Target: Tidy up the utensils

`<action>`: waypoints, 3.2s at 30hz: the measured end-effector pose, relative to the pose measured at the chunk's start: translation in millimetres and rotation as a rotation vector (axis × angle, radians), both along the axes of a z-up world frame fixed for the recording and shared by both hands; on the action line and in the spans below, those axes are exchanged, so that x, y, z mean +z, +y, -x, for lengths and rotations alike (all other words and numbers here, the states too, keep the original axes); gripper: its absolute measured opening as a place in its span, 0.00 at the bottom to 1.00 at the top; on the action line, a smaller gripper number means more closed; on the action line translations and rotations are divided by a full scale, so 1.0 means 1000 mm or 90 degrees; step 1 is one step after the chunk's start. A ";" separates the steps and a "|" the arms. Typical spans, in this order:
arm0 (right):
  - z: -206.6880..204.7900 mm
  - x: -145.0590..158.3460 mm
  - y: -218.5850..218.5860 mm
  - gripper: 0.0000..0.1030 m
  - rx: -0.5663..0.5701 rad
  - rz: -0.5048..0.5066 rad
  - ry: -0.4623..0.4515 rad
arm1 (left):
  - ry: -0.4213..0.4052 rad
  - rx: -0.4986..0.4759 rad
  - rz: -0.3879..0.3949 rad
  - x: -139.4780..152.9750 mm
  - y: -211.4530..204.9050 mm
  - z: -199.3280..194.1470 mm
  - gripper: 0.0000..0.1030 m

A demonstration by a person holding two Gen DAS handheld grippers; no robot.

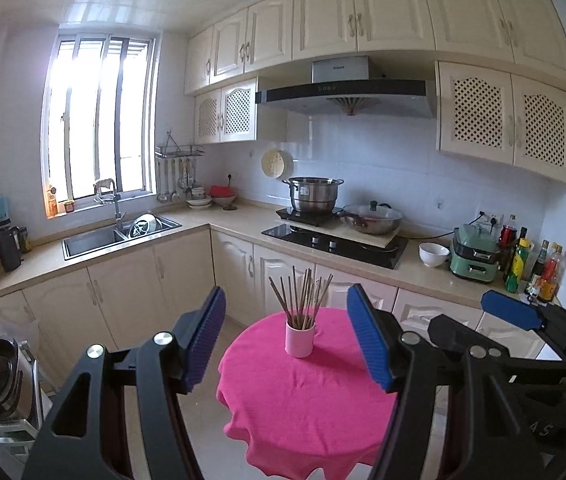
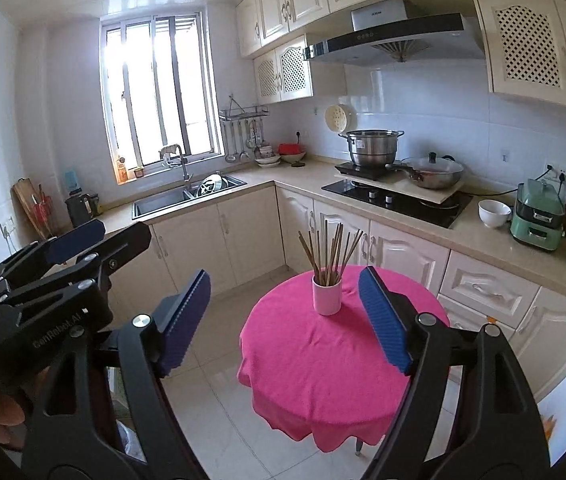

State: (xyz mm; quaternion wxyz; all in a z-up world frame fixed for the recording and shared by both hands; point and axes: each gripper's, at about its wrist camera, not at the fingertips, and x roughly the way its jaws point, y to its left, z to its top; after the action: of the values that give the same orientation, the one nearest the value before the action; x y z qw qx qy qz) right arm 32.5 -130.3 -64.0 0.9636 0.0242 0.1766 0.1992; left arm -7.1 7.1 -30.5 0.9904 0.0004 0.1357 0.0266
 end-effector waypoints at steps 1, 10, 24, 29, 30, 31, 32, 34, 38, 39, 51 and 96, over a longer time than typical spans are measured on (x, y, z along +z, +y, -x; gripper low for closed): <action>0.000 0.000 -0.002 0.74 0.000 0.001 0.000 | -0.002 0.000 -0.001 0.000 -0.001 0.000 0.61; -0.001 0.001 -0.014 0.74 -0.001 -0.005 0.003 | 0.000 0.003 -0.012 0.000 -0.015 -0.001 0.61; -0.011 0.000 -0.026 0.74 0.003 -0.015 0.011 | 0.002 0.008 -0.019 -0.002 -0.023 -0.006 0.61; -0.012 0.000 -0.028 0.75 0.005 -0.014 0.011 | 0.004 0.009 -0.014 -0.002 -0.025 -0.009 0.61; -0.013 0.000 -0.028 0.75 0.006 -0.013 0.012 | 0.004 0.010 -0.013 -0.002 -0.025 -0.010 0.61; -0.013 0.000 -0.029 0.75 0.007 -0.012 0.011 | 0.004 0.010 -0.013 -0.002 -0.026 -0.010 0.61; -0.014 -0.001 -0.029 0.75 0.007 -0.011 0.012 | 0.004 0.010 -0.012 -0.002 -0.027 -0.011 0.61; -0.014 -0.001 -0.030 0.75 0.008 -0.012 0.014 | 0.004 0.010 -0.013 -0.002 -0.027 -0.011 0.61; -0.014 -0.003 -0.031 0.75 0.008 -0.011 0.017 | 0.007 0.011 -0.012 -0.003 -0.028 -0.013 0.61; -0.015 -0.003 -0.031 0.75 0.008 -0.011 0.018 | 0.008 0.011 -0.012 -0.003 -0.029 -0.013 0.61; -0.017 -0.006 -0.034 0.75 0.007 -0.014 0.029 | 0.016 0.011 -0.016 -0.006 -0.031 -0.016 0.61; -0.034 -0.025 -0.009 0.75 -0.008 -0.010 0.063 | 0.044 -0.008 -0.025 -0.025 0.004 -0.040 0.61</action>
State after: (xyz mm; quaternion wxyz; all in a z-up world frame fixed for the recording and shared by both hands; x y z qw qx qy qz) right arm 66.3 -139.6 -89.3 0.9547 0.0424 0.2225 0.1931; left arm 32.4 11.3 -55.0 0.9851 0.0220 0.1689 0.0227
